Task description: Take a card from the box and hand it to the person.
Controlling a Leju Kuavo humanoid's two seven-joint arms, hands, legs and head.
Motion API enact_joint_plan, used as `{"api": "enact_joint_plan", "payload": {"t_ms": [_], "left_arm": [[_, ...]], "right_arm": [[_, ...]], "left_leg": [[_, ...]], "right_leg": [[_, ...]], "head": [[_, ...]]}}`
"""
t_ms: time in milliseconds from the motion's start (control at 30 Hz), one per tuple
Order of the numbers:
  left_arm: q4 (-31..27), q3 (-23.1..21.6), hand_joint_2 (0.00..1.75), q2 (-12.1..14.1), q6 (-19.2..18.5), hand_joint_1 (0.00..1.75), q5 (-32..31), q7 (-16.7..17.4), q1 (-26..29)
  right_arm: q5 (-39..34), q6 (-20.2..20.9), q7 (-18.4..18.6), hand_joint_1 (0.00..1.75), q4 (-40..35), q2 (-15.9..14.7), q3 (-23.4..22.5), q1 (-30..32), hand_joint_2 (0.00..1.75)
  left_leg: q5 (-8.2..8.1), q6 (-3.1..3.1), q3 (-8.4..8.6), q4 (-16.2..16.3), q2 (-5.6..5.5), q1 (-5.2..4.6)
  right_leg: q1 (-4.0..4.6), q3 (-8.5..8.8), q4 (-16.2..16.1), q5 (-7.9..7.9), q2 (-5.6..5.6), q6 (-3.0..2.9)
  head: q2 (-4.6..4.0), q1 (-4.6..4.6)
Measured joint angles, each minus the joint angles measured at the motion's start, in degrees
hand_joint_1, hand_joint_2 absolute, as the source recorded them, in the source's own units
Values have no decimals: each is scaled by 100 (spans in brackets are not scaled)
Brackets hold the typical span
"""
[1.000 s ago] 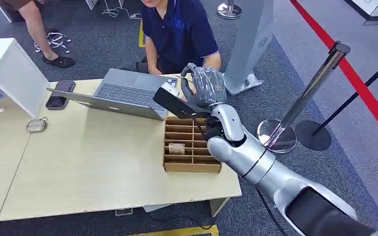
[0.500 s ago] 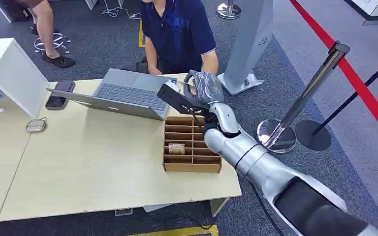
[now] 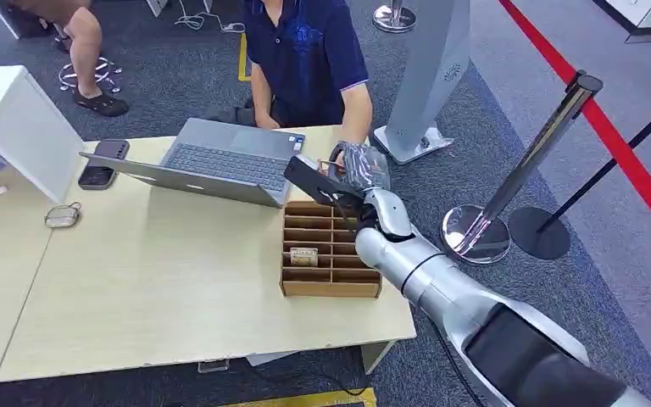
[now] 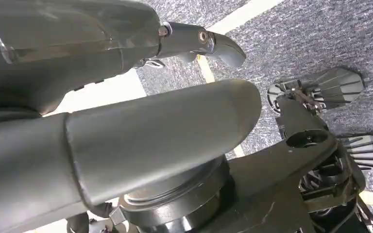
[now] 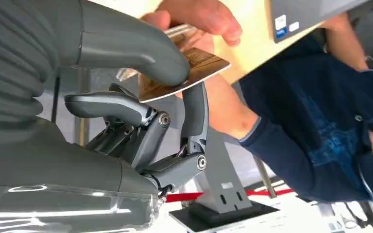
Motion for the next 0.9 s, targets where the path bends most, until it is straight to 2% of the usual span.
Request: {"api": "enact_joint_plan", "payload": {"t_ms": [100,167,200,233,267,900], "left_arm": [[0,-35,0,-4,0,0,0,0,-3],[0,-48,0,-7,0,0,0,0,-3],[0,-48,0,-7,0,0,0,0,-4],[0,-50,0,-9,0,0,0,2,-5],[0,-50,0,-9,-2,0,0,2,-5],[0,-77,0,-33,-15,0,-15,26,-32]], "right_arm": [[-7,-24,-29,161,75,2,0,-2,175],[-18,-35,-39,147,125,7,0,-1,175],[-20,-48,-44,96,144,13,-2,-1,175],[-22,-61,-57,33,166,15,0,-1,175],[-30,-72,-66,0,184,22,0,0,175],[7,-188,-77,0,433,63,2,-2,175]], "left_leg": [[0,0,0,0,0,0],[0,0,0,0,0,0],[0,0,0,0,0,0],[0,0,0,0,0,0],[0,0,0,0,0,0],[0,0,0,0,0,0]], "right_leg": [[0,1,0,0,0,0],[0,1,0,0,0,0],[0,1,0,0,0,0],[0,1,0,0,0,0],[0,1,0,0,0,0],[0,1,0,0,1,0]], "head": [[0,0],[0,0],[0,0],[0,0],[0,0],[0,0]]}}
